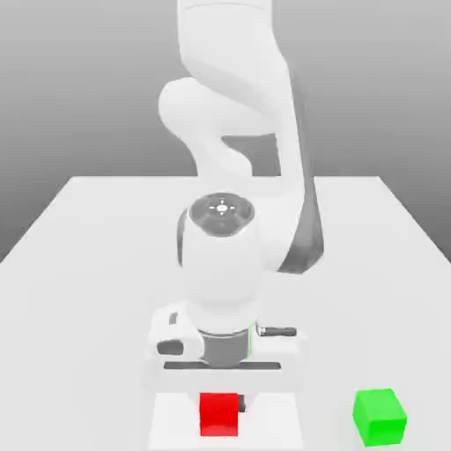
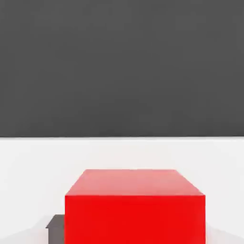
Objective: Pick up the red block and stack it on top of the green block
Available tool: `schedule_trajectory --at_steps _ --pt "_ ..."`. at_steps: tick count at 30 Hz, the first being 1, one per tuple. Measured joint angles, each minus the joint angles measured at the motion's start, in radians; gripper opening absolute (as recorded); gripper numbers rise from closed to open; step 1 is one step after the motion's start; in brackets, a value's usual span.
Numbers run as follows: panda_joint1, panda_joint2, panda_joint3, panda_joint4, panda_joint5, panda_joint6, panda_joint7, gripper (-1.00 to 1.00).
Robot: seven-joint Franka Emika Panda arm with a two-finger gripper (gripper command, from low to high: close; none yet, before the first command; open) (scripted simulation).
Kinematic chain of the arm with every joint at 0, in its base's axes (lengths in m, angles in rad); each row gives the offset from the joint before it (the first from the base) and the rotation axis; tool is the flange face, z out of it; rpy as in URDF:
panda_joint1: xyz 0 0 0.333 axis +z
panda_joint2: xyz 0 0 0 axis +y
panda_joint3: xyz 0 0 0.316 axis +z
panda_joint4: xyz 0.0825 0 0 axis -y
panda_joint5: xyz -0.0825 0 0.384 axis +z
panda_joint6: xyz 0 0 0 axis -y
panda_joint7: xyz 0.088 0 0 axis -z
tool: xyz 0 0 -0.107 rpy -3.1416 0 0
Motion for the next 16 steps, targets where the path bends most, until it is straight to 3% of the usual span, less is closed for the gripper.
schedule_trajectory --at_steps 2,8,12,13,16 --pt "0.003 -0.066 0.004 -0.007 -0.004 -0.058 -0.002 -1.0" --pt "0.137 -0.089 0.162 0.086 -0.054 -0.178 -0.121 -1.0" --pt "0.209 0.031 0.198 0.14 -0.127 -0.117 -0.133 -1.0" --pt "0.219 0.061 0.191 0.143 -0.14 -0.091 -0.126 1.0" --pt "0.219 0.061 0.191 0.143 -0.14 -0.091 -0.126 1.0"
